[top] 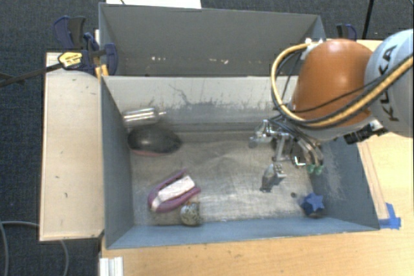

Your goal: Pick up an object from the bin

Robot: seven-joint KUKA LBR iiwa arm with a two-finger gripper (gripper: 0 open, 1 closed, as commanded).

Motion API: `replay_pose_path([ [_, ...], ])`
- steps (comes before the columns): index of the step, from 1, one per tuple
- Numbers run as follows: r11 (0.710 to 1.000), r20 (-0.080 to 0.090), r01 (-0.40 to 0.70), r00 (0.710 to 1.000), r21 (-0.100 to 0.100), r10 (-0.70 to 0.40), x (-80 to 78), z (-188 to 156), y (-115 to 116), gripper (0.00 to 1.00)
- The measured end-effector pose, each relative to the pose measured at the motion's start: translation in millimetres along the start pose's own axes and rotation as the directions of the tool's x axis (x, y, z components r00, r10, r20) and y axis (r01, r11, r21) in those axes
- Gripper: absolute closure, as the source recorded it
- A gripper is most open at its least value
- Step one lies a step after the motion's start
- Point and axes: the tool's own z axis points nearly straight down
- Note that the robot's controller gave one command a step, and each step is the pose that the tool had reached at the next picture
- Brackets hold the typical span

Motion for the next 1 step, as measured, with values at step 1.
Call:
replay_pose_path([
  [1,1.0,0.008,-0.002,1.0,0.0,0.002,-1.7,-3.8,-0.1,1.0],
])
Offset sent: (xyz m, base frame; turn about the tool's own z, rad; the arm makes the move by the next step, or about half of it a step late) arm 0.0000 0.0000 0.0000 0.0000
